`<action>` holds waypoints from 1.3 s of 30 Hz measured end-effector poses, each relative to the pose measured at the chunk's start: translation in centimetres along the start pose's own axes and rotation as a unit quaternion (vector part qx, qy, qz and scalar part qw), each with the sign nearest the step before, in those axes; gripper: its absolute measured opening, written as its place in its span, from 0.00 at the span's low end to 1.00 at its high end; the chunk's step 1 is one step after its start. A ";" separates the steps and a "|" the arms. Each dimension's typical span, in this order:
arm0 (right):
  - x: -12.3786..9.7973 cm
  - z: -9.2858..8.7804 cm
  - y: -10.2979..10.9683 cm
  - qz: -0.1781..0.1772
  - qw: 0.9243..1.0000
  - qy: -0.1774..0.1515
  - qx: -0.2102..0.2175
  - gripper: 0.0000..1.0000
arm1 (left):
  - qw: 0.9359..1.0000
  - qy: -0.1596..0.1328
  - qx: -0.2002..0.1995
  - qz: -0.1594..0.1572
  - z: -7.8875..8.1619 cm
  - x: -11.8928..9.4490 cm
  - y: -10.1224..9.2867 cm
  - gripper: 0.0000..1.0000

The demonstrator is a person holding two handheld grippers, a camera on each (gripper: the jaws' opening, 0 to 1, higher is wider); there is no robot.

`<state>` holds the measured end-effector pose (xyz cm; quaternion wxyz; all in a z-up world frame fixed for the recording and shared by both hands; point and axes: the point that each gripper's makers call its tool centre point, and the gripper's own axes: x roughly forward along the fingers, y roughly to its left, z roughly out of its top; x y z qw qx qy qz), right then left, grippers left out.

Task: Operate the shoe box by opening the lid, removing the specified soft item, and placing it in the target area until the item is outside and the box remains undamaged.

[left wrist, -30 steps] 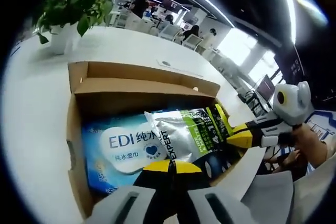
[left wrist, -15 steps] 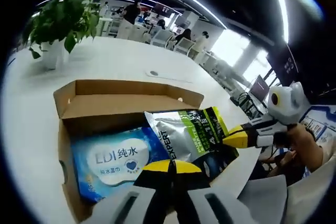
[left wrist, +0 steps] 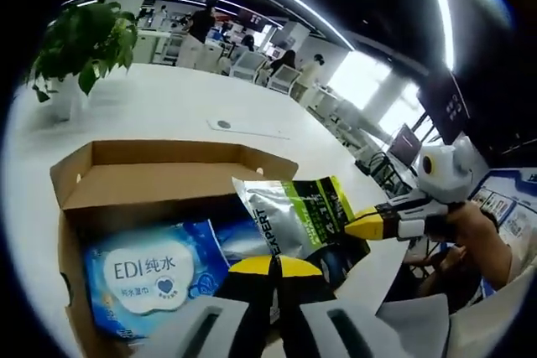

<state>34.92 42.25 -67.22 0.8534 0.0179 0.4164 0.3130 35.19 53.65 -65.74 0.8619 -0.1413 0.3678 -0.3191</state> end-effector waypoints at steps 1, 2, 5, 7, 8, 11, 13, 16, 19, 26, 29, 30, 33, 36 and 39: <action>-0.1 -0.1 -0.2 -0.001 1.000 0.001 0.001 0.00 | 1.000 0.001 0.001 -0.002 0.0 0.3 -0.3 0.00; -0.3 -0.1 -0.5 -0.004 1.000 0.000 0.000 0.00 | 1.000 0.003 0.002 -0.003 0.0 0.4 -0.4 0.00; -0.6 -0.2 -1.1 -0.011 1.000 -0.001 0.005 0.00 | 1.000 0.004 0.006 -0.006 0.2 1.1 -0.8 0.00; -0.8 -0.3 -1.7 -0.015 1.000 -0.003 0.007 0.00 | 1.000 0.005 0.007 -0.008 0.3 1.4 -1.1 0.00; -0.8 -0.3 -1.8 -0.016 1.000 -0.003 0.007 0.00 | 1.000 0.005 0.008 -0.008 0.3 1.6 -1.2 0.00; -1.0 -0.5 -2.5 -0.022 1.000 -0.003 0.010 0.00 | 1.000 0.006 0.011 -0.010 0.5 2.2 -1.7 0.00; -1.3 -0.5 -3.0 -0.027 1.000 -0.003 0.013 0.00 | 1.000 0.008 0.016 -0.011 0.7 2.7 -2.1 0.00; -1.7 -0.5 -3.9 -0.033 0.999 -0.008 0.017 0.00 | 1.000 0.009 0.021 -0.013 1.0 3.6 -2.6 0.00; -1.9 -0.5 -5.0 -0.038 0.999 -0.009 0.021 0.00 | 1.000 0.011 0.023 -0.015 1.1 4.4 -3.1 0.00; -2.6 -0.6 -7.3 -0.055 0.998 -0.006 0.024 0.00 | 0.999 0.022 0.031 -0.018 1.2 6.5 -4.3 0.00; -2.9 -0.9 -8.2 -0.061 0.998 -0.003 0.026 0.00 | 0.999 0.029 0.033 -0.021 1.1 7.5 -4.8 0.00; -3.0 -1.0 -8.6 -0.064 0.998 -0.001 0.025 0.00 | 0.999 0.030 0.034 -0.022 1.1 7.8 -5.0 0.00; -3.3 -1.2 -9.6 -0.071 0.997 0.002 0.025 0.00 | 0.998 0.036 0.038 -0.026 1.0 8.7 -5.6 0.00; -3.5 -1.4 -10.5 -0.078 0.997 0.005 0.026 0.00 | 0.998 0.043 0.042 -0.026 0.9 9.7 -6.1 0.00; -3.5 -1.7 -11.5 -0.085 0.996 0.009 0.026 0.00 | 0.997 0.049 0.052 -0.028 0.9 10.5 -6.7 0.00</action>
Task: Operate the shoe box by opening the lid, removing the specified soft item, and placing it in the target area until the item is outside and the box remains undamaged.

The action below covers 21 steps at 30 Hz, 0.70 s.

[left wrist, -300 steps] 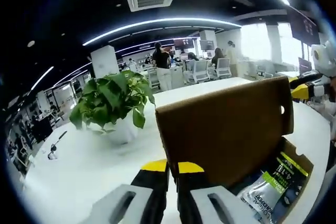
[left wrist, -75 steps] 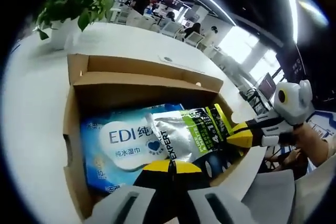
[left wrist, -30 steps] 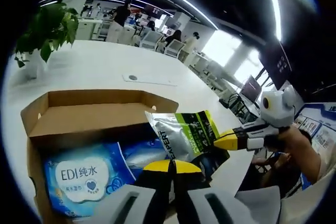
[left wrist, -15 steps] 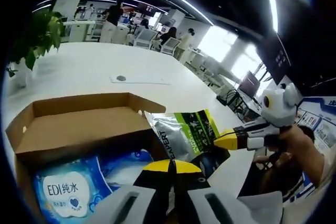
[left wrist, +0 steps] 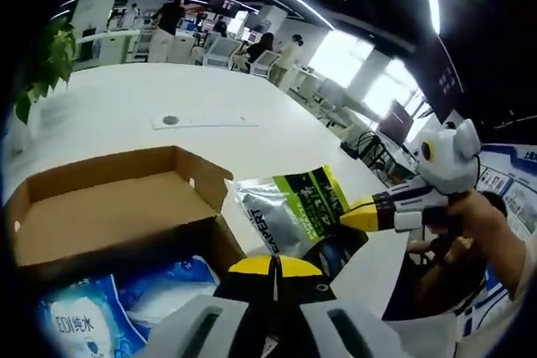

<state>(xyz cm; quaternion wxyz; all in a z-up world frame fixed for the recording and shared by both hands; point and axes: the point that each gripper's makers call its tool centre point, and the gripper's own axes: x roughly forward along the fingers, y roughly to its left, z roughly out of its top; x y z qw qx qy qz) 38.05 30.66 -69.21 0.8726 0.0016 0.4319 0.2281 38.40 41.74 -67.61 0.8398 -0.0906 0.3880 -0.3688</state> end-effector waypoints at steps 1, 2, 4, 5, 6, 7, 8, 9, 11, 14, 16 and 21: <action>0.0 -0.1 -0.2 -0.002 1.000 0.001 0.000 0.00 | 1.000 0.003 0.004 -0.001 0.1 0.4 -0.2 0.00; 0.1 -0.2 -0.5 -0.004 1.000 0.002 0.000 0.00 | 1.000 0.004 0.009 -0.001 0.2 0.6 -0.2 0.00; 0.2 -0.3 -1.2 -0.008 1.000 0.004 0.001 0.00 | 1.000 0.014 0.021 0.002 0.2 1.3 -0.3 0.00; 0.4 -0.4 -1.4 -0.009 1.000 0.005 0.001 0.00 | 0.999 0.019 0.027 0.005 0.1 1.6 -0.3 0.00; 0.5 -0.4 -1.6 -0.011 1.000 0.006 0.001 0.00 | 0.999 0.029 0.036 0.011 0.0 2.0 -0.1 0.00; 0.7 -0.5 -1.8 -0.012 1.000 0.007 -0.001 0.00 | 0.999 0.032 0.041 0.012 0.0 2.1 -0.1 0.00; 0.9 -0.6 -2.1 -0.014 1.000 0.010 -0.004 0.00 | 0.998 0.039 0.050 0.015 -0.1 2.6 0.0 0.00; 1.0 -0.6 -2.2 -0.016 1.000 0.012 -0.006 0.00 | 0.997 0.044 0.057 0.016 -0.1 2.9 0.0 0.00; 1.4 -0.7 -2.7 -0.019 1.000 0.014 -0.006 0.00 | 0.996 0.057 0.069 0.021 -0.2 3.5 0.1 0.00; 2.0 -0.9 -3.3 -0.022 1.000 0.019 -0.009 0.00 | 0.993 0.072 0.086 0.025 -0.3 4.4 0.4 0.00; 2.3 -0.9 -3.5 -0.024 0.999 0.020 -0.011 0.00 | 0.991 0.085 0.102 0.030 -0.4 4.9 0.6 0.00; 3.2 -1.2 -4.1 -0.029 0.999 0.028 -0.018 0.00 | 0.975 0.131 0.175 0.044 -0.7 6.2 1.2 0.00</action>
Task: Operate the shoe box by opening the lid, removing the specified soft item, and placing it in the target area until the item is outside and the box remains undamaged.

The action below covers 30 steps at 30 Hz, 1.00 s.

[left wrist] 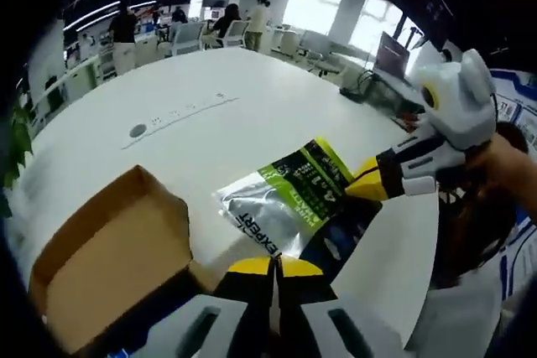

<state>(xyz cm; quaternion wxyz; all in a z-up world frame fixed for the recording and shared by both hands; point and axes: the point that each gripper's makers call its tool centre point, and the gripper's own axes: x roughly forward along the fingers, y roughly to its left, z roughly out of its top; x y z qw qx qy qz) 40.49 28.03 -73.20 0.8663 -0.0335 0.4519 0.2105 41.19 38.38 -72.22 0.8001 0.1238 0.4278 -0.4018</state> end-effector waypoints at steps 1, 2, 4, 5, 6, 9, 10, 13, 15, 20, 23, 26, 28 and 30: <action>0.3 -0.1 -0.2 -0.001 1.000 0.003 -0.001 0.00 | 1.000 0.009 0.011 0.002 -0.1 0.3 0.0 0.00; 0.4 -0.2 -0.3 -0.002 1.000 0.003 -0.003 0.00 | 1.000 0.016 0.022 0.003 -0.2 0.6 0.1 0.00; 0.9 -0.4 -0.6 0.000 1.000 0.004 -0.001 0.00 | 0.999 0.035 0.042 0.004 -0.5 1.4 0.2 0.00; 1.1 -0.6 -0.7 0.000 1.000 0.005 -0.001 0.00 | 0.998 0.038 0.044 0.004 -0.5 1.8 0.2 0.00; 1.2 -0.7 -0.8 0.000 1.000 0.006 -0.003 0.00 | 0.998 0.043 0.050 0.002 -0.6 2.1 0.2 0.00; 1.9 -0.9 -1.4 0.002 1.000 0.005 0.004 0.00 | 0.996 0.048 0.080 0.010 0.0 2.4 0.6 0.00; 2.0 -0.9 -1.5 0.000 1.000 0.004 0.003 0.00 | 0.995 0.046 0.082 0.010 0.2 2.5 0.7 0.00; 2.2 -0.9 -1.9 -0.003 1.000 -0.001 0.005 0.00 | 0.993 0.067 0.101 0.014 0.2 3.0 0.5 0.00; 2.5 -1.0 -2.2 -0.007 1.000 -0.003 0.011 0.00 | 0.991 0.074 0.112 0.016 0.2 3.4 0.4 0.01; 3.3 -1.8 -2.9 -0.015 1.000 0.000 0.007 0.00 | 0.987 0.090 0.135 0.015 -0.2 4.7 0.1 0.01; 3.8 -2.1 -3.3 -0.017 1.000 -0.001 -0.001 0.00 | 0.985 0.096 0.145 0.016 -0.4 5.3 0.1 0.01; 4.3 -2.1 -3.5 -0.019 1.000 -0.003 -0.002 0.00 | 0.982 0.104 0.157 0.017 -0.7 5.7 0.2 0.01; 4.6 -2.0 -3.5 -0.021 1.000 -0.004 -0.007 0.00 | 0.979 0.111 0.168 0.018 -1.0 5.9 0.2 0.01; 4.9 -2.0 -3.5 -0.022 1.000 -0.003 -0.013 0.00 | 0.976 0.118 0.184 0.021 -1.5 6.1 0.3 0.02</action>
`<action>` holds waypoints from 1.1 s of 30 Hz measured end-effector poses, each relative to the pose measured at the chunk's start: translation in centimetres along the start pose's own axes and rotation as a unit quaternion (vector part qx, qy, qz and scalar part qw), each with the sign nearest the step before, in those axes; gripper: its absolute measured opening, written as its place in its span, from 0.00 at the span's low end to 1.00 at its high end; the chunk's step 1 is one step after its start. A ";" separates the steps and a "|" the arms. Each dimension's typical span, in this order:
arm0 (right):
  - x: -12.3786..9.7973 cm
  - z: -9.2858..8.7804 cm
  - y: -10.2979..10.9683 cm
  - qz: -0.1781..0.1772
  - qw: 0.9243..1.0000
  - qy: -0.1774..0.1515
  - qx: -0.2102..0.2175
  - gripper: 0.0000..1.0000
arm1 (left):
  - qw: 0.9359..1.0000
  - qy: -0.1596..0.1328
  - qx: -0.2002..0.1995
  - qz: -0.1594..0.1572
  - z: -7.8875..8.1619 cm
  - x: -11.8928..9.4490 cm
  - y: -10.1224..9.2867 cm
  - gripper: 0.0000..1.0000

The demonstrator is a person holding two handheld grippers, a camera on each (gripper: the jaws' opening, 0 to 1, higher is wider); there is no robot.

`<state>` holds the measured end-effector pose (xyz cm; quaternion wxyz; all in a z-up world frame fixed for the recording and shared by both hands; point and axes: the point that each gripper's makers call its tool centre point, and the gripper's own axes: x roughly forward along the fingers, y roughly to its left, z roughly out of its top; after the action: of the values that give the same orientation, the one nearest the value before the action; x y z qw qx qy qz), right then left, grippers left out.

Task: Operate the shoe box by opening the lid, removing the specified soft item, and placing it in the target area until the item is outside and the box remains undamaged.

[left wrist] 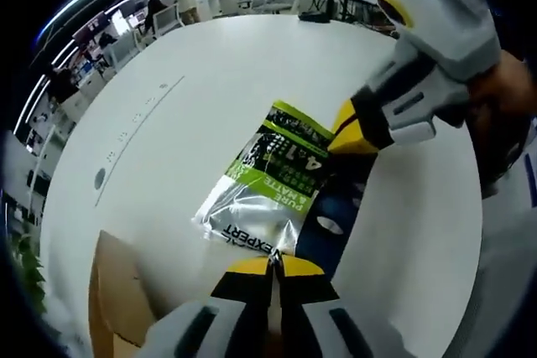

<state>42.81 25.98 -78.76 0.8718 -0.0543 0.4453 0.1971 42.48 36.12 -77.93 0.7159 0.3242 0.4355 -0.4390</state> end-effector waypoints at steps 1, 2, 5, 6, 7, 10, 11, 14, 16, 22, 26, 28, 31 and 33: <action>0.1 0.0 0.0 -0.001 1.000 0.000 -0.002 0.00 | 1.000 0.002 0.003 0.001 -0.1 0.1 0.0 0.02; 0.2 0.2 0.0 -0.002 1.000 -0.002 -0.005 0.00 | 1.000 0.004 0.004 0.001 -0.2 0.3 0.0 0.02; 0.3 0.4 0.0 -0.004 1.000 -0.005 -0.012 0.01 | 1.000 0.009 0.010 0.006 -0.5 0.3 0.0 0.02; 0.3 0.5 -0.1 -0.005 1.000 -0.005 -0.016 0.01 | 1.000 0.010 0.012 0.006 -0.6 0.3 -0.1 0.02; 0.4 0.4 -0.2 -0.007 1.000 -0.002 -0.021 0.02 | 1.000 0.009 0.017 0.008 -0.5 0.3 0.0 0.02; 0.4 0.2 -0.3 -0.009 1.000 0.000 -0.025 0.04 | 1.000 0.011 0.017 0.009 -0.5 0.3 0.0 0.03; 0.4 0.2 -0.4 -0.010 1.000 0.000 -0.029 0.05 | 1.000 0.012 0.018 0.010 -0.5 0.3 0.1 0.04; 0.2 0.2 -0.8 -0.026 0.998 -0.001 -0.057 0.08 | 1.000 0.012 0.025 0.015 -0.5 0.1 0.0 0.07; 0.1 0.2 -0.7 -0.023 0.998 0.002 -0.062 0.10 | 0.999 0.014 0.041 0.027 -0.6 -0.3 0.2 0.10; -0.4 0.5 -0.9 -0.023 0.997 -0.004 -0.068 0.17 | 0.998 -0.006 0.057 0.035 -0.1 -1.6 -0.1 0.19; -0.9 1.0 -1.1 -0.027 0.996 -0.011 -0.080 0.21 | 0.997 -0.030 0.056 0.034 0.7 -2.8 -0.3 0.23; -1.3 1.4 -1.2 -0.029 0.996 -0.017 -0.083 0.23 | 0.998 -0.045 0.044 0.031 1.1 -3.5 -0.3 0.27; -2.0 1.8 -0.8 -0.025 0.995 -0.016 -0.093 0.25 | 0.997 -0.067 0.034 0.026 1.6 -4.5 -0.5 0.29; -2.6 2.2 -0.6 -0.024 0.994 -0.020 -0.101 0.29 | 0.996 -0.082 0.019 0.023 1.8 -5.2 -0.5 0.32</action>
<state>43.32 25.30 -75.48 0.8749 -0.1492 0.4042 0.2211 41.43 36.18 -72.49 0.7527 0.3107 0.3594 -0.4559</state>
